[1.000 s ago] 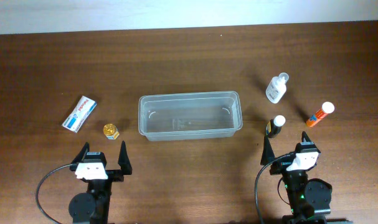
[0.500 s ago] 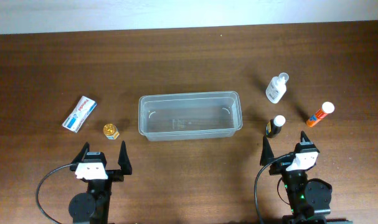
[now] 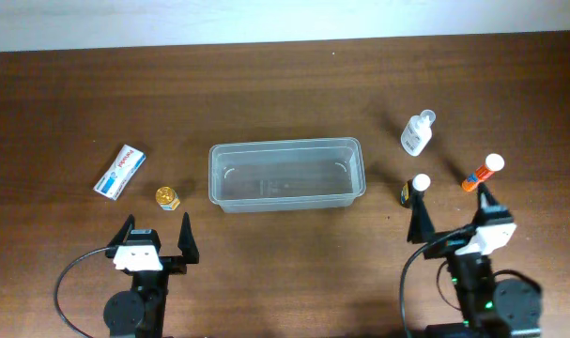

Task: Pack container
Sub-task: 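Reach the right gripper to the white spray bottle and grasp it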

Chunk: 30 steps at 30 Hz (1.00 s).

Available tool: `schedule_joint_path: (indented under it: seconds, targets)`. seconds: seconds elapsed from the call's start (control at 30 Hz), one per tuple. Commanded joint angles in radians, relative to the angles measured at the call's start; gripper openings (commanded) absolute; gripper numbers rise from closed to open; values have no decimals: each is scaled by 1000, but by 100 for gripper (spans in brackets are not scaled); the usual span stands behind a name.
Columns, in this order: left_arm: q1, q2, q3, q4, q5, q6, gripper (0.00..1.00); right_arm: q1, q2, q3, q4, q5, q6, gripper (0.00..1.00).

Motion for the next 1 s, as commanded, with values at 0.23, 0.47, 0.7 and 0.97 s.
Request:
schedule_joint_path:
  seconds: [0.23, 0.47, 0.7, 0.97]
  targets:
    - [5, -5, -5, -4, -10, 19, 99, -6, 548, 655, -470, -9, 7, 98]
    - [5, -5, -5, -4, -10, 19, 99, -6, 874, 1030, -851, -26, 7, 98]
    - [5, -5, -5, -4, -10, 19, 99, -6, 1031, 1134, -1140, -108, 10, 98]
    - [5, -5, -5, -4, -10, 19, 99, -6, 1123, 1148, -1147, -111, 10, 98]
